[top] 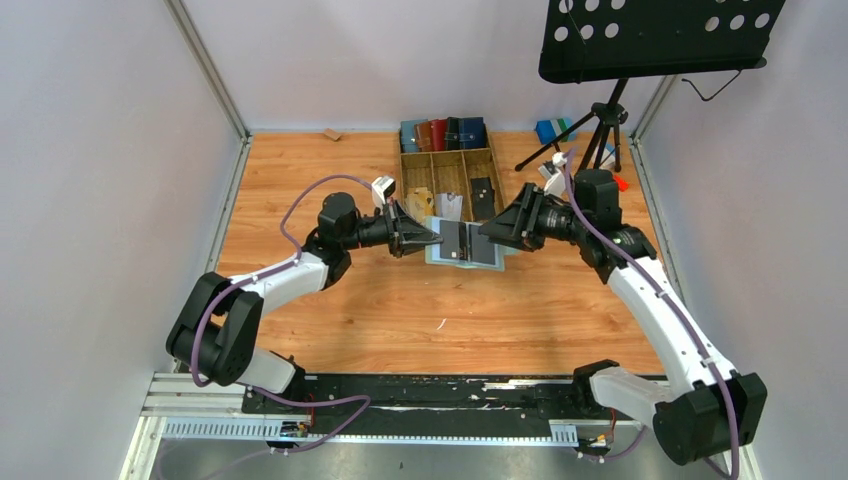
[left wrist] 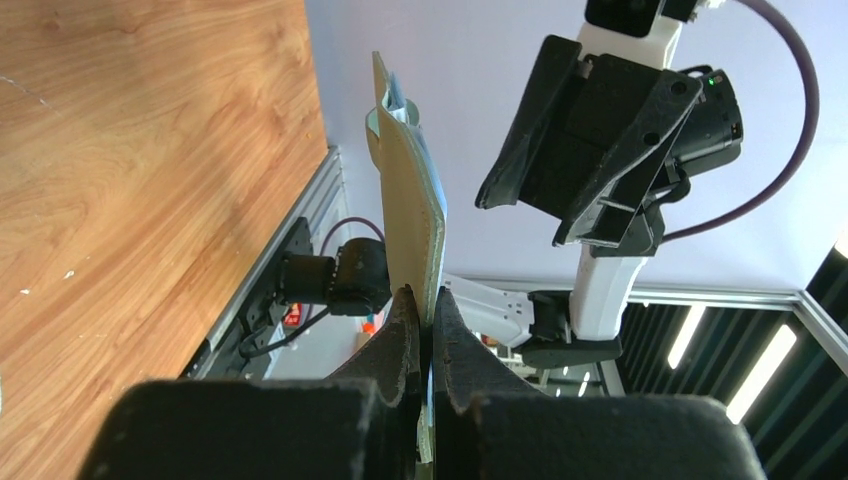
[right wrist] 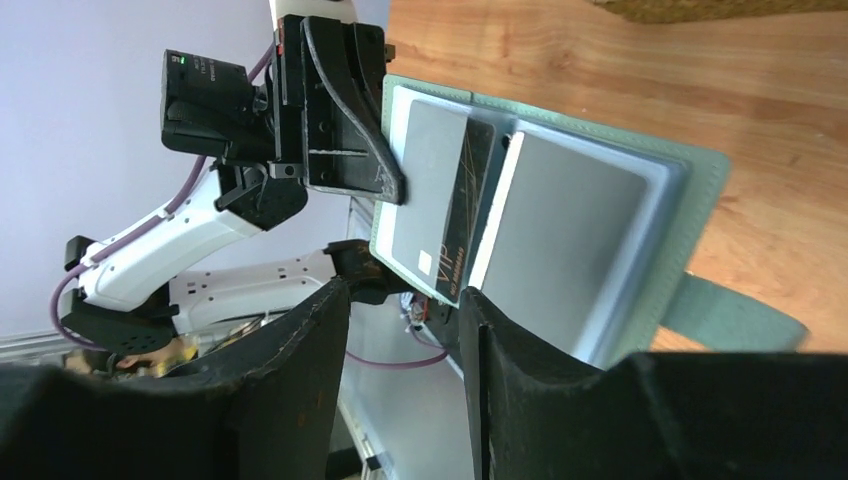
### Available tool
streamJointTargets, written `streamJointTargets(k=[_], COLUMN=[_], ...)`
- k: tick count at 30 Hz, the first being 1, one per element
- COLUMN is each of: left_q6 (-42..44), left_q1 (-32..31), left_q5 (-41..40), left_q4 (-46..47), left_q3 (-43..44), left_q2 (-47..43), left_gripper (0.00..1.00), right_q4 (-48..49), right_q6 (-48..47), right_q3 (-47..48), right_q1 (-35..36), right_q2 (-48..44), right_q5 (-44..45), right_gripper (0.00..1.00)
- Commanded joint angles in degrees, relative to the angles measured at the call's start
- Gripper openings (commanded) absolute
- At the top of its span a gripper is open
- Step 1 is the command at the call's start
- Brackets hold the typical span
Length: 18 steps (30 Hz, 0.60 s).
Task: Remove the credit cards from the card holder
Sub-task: Remove the credit card from the card holder.
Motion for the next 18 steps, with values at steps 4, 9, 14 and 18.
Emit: streamJointTargets(k=[4,9,14,18], left_q6=[-1.6,-3.3,-4.2,-6.4], left_q1=[-1.3,-2.4,-2.5,-3.2], left_q5=[-0.5,-1.2,-1.8,-2.2], left_q4=[4.6,6.6,7.3,10.9], left_q3=[2.1,2.5,2.3,1.3], left_q2=[-0.8,-0.6,-0.7,-0.2], left_gripper=[0.00,0.00,0.00,0.00], right_q4=[8.8,10.0,9.7,13.7], right_q6=[3.7,4.5,4.4,6.7], right_q3=[-1.4,-3.7,-5.2,-6.9], right_q1=[2.1,2.0,2.0,2.0], right_q2=[3.8,4.3,4.2,4.1], right_q5=[-5.9,-6.4,-6.2,-8.4], right_gripper=[0.45,0.44,0.43,0.45])
